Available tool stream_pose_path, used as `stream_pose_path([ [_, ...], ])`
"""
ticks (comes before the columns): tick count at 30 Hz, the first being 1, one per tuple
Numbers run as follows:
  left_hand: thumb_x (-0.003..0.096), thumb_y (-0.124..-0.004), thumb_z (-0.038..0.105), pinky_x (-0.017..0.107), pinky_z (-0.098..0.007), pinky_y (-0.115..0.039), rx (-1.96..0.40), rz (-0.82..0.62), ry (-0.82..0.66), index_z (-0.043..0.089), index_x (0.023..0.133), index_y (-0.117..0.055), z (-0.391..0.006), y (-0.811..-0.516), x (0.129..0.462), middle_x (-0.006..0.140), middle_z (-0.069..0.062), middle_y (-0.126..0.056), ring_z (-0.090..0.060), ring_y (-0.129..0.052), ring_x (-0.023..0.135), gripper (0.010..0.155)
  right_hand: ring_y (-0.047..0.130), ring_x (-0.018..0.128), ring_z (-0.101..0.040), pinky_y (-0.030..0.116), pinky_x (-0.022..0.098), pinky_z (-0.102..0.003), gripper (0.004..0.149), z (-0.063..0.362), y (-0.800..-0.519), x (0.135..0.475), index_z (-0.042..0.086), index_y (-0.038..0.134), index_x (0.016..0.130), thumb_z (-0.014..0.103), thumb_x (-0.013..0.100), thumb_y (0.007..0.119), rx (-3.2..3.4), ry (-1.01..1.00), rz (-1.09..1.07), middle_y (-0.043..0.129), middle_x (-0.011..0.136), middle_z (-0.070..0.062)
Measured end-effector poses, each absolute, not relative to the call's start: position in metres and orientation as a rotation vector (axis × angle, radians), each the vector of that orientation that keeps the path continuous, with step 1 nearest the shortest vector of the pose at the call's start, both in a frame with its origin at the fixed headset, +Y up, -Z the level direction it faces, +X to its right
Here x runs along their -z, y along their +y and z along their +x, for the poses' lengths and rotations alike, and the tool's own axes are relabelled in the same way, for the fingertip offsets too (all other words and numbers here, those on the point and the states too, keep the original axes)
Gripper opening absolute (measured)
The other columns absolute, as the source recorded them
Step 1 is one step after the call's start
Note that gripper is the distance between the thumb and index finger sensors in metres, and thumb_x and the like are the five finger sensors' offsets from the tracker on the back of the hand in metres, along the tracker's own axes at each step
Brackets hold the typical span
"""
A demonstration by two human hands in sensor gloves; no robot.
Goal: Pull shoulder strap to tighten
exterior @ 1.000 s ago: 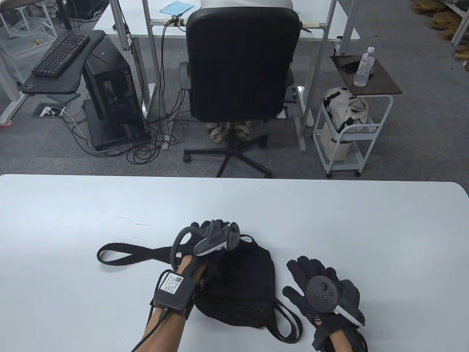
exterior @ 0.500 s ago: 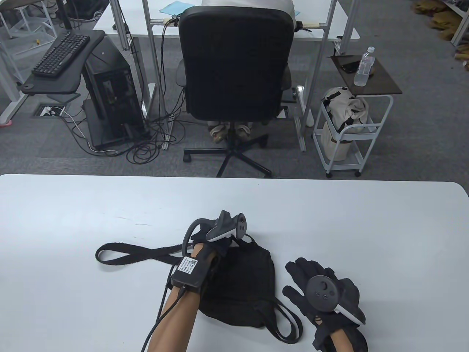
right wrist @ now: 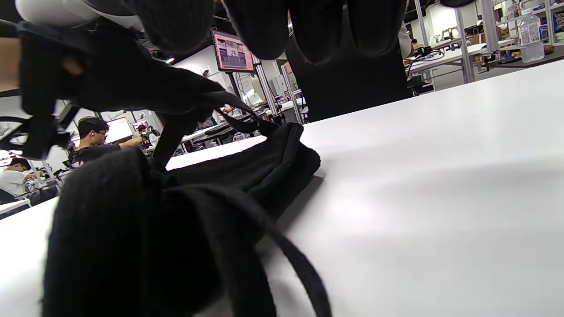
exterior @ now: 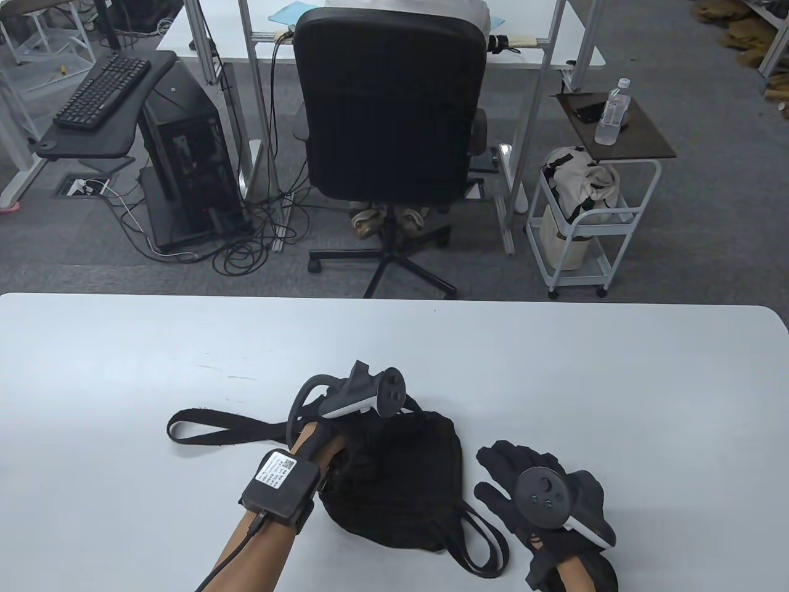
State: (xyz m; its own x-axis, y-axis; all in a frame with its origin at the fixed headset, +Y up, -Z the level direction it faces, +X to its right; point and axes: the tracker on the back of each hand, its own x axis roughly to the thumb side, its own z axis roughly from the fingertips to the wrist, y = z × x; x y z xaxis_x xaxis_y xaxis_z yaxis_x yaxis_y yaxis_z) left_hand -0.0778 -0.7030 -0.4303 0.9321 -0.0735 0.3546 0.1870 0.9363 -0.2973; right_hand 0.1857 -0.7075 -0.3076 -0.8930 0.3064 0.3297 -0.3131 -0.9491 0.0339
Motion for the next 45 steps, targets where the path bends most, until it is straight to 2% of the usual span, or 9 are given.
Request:
stream_pose_path([
  [4,0.0564,-0.059,0.036,0.077,-0.049,-0.068,0.155,-0.304,-0.366,0.016,0.114,-0.029,-0.083,-0.707,0.412,0.117,-0.01,-0.048,-0.027,-0.073,0.104,0.068,0.07,0.096,-0.048,0.051,0.067,-0.072,0.06,0.184,-0.709,0.307,0.021,0.068,0.105,0.048,0.052,0.071,-2.792,-0.014,0.489,0.068,0.111,-0.016],
  [12,0.0476,-0.079,0.043,0.07,-0.046,-0.079,0.032,-0.01,-0.325,0.028,0.109,-0.059,-0.107,-0.713,0.391,0.107,-0.001,-0.073,-0.02,-0.092,0.093,0.067,0.071,0.096,-0.048,0.052,0.067,-0.072,0.06,0.184,-0.714,0.309,0.021,0.069,0.105,0.048,0.052,0.071,-2.796,0.026,0.474,0.068,0.11,-0.016],
  [20,0.0464,-0.083,0.044,0.069,-0.046,-0.08,-0.112,0.078,-0.288,0.026,0.112,-0.053,-0.12,-0.725,0.381,0.105,-0.001,-0.075,-0.019,-0.093,0.09,0.075,0.075,0.088,-0.047,0.063,0.063,-0.064,0.06,0.168,-0.71,0.32,0.02,0.068,0.105,0.048,0.053,0.071,-2.725,0.039,0.42,0.067,0.111,-0.017],
  [23,0.0466,-0.083,0.044,0.069,-0.045,-0.08,-0.107,0.106,-0.295,0.025,0.113,-0.052,-0.117,-0.727,0.378,0.105,0.0,-0.076,-0.019,-0.093,0.09,0.076,0.076,0.082,-0.045,0.068,0.057,-0.058,0.061,0.142,-0.697,0.334,0.019,0.066,0.107,0.048,0.053,0.07,-2.696,0.07,0.381,0.065,0.111,-0.017],
  [27,0.0475,-0.082,0.044,0.069,-0.046,-0.079,-0.122,0.1,-0.3,0.02,0.113,-0.049,-0.117,-0.729,0.378,0.104,-0.003,-0.075,-0.019,-0.092,0.089,0.077,0.074,0.08,-0.043,0.069,0.055,-0.054,0.063,0.096,-0.681,0.364,0.021,0.059,0.111,0.048,0.054,0.068,-2.693,0.241,0.374,0.054,0.116,-0.015],
  [34,0.0484,-0.082,0.042,0.069,-0.047,-0.078,-0.173,0.097,-0.303,0.016,0.114,-0.044,-0.124,-0.731,0.373,0.106,-0.004,-0.072,-0.021,-0.09,0.091,0.08,0.066,0.084,-0.042,0.065,0.058,-0.053,0.064,0.034,-0.692,0.409,0.031,0.05,0.113,0.045,0.054,0.069,-2.733,0.484,0.398,0.035,0.123,-0.002],
  [39,0.0493,-0.081,0.041,0.07,-0.047,-0.078,-0.223,0.104,-0.278,0.014,0.114,-0.042,-0.13,-0.734,0.372,0.107,-0.005,-0.069,-0.021,-0.089,0.094,0.081,0.06,0.089,-0.039,0.061,0.063,-0.053,0.056,0.018,-0.7,0.426,0.027,0.067,0.102,0.044,0.05,0.074,-2.785,0.561,0.437,0.042,0.121,0.001],
  [43,0.05,-0.081,0.041,0.071,-0.046,-0.078,-0.234,0.12,-0.277,0.015,0.114,-0.042,-0.13,-0.733,0.373,0.108,-0.004,-0.069,-0.021,-0.088,0.095,0.08,0.066,0.082,-0.036,0.064,0.061,-0.051,0.04,0.014,-0.701,0.433,0.024,0.08,0.082,0.043,0.045,0.078,-2.8,0.489,0.476,0.065,0.104,-0.001],
  [45,0.0504,-0.08,0.043,0.07,-0.046,-0.078,-0.23,0.114,-0.272,0.017,0.114,-0.046,-0.13,-0.733,0.373,0.108,-0.004,-0.07,-0.021,-0.09,0.094,0.077,0.067,0.078,-0.034,0.064,0.061,-0.051,0.039,0.013,-0.701,0.434,0.023,0.082,0.078,0.042,0.044,0.077,-2.806,0.509,0.488,0.07,0.096,-0.003],
])
